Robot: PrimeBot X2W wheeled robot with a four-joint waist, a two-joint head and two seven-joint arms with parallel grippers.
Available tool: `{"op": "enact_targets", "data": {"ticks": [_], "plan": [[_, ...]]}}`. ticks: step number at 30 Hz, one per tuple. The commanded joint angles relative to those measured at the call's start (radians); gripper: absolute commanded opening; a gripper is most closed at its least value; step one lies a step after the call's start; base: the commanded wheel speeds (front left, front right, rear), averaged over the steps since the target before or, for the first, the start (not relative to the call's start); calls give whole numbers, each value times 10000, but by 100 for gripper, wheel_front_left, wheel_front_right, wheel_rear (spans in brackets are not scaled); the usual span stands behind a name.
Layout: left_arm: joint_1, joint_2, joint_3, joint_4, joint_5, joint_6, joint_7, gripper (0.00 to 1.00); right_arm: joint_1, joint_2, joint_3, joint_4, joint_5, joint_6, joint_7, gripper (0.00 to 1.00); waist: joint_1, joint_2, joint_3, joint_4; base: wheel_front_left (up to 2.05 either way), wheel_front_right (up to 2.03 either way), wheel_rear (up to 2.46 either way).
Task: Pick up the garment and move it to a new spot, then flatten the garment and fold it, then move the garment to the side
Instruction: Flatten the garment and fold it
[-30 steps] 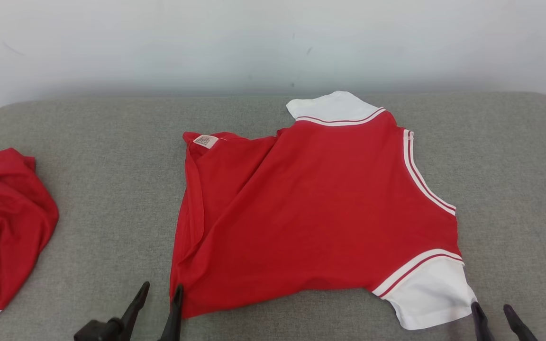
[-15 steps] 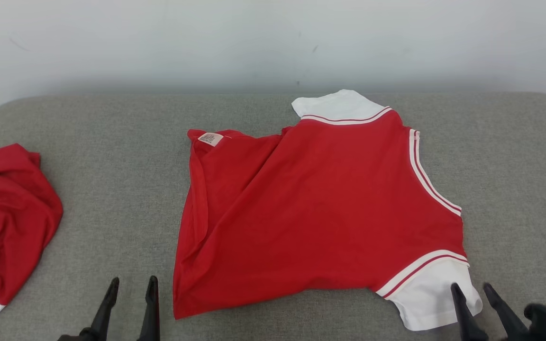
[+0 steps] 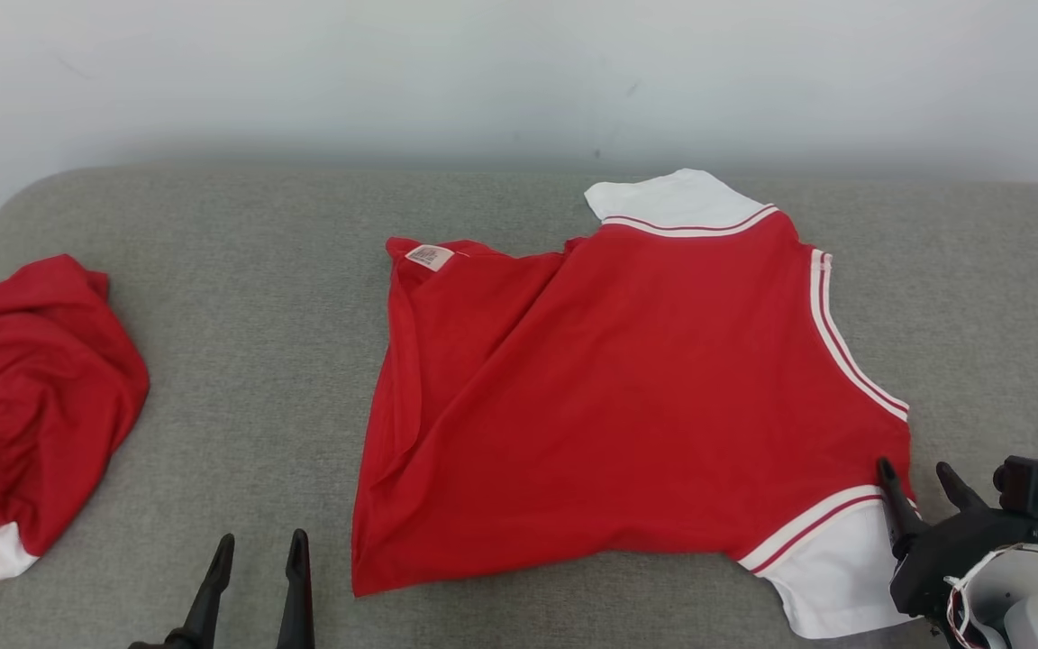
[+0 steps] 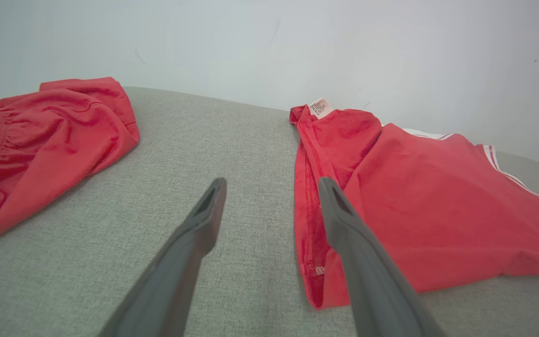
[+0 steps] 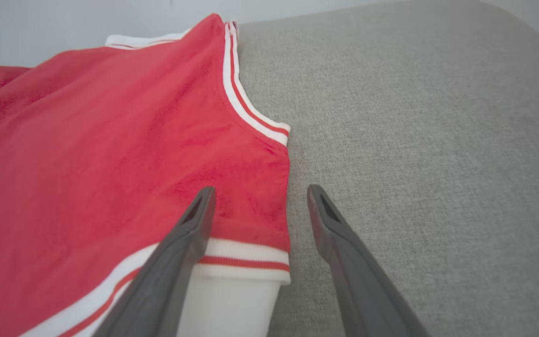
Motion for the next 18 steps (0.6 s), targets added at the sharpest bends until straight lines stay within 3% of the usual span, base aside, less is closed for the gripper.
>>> {"op": "enact_targets", "data": {"ticks": [1, 7, 8, 9, 10, 18], "plan": [[-107, -23, -21, 5, 58, 13, -35, 100, -98, -17, -23, 151, -111, 17, 58, 100, -1, 0, -17, 99, 0, 0, 0], [-147, -43, -92, 140, 24, 13, -33, 100, -831, 101, 112, 1723, -292, 17, 399, 100, -1, 0, 39, 360, 0, 0, 0], [-173, -46, -119, 156, 15, 13, -33, 100, -940, 111, 191, 1918, -271, 17, 483, 48, -1, 0, 66, 398, 0, 0, 0], [-206, -48, -125, 171, 6, 13, -33, 100, -1026, 131, 288, 1978, -224, 17, 429, 11, -1, 0, 92, 430, 0, 0, 0], [-235, -46, -133, 189, -7, 13, -33, 100, -1137, 148, 363, 2053, -161, 17, 345, 0, -1, 0, 121, 461, 0, 0, 0], [-453, -52, -354, 324, -101, 13, -33, 100, -2641, -388, 463, 2368, -49, 17, -447, 0, -1, 0, 431, 669, 0, 0, 0]]}}
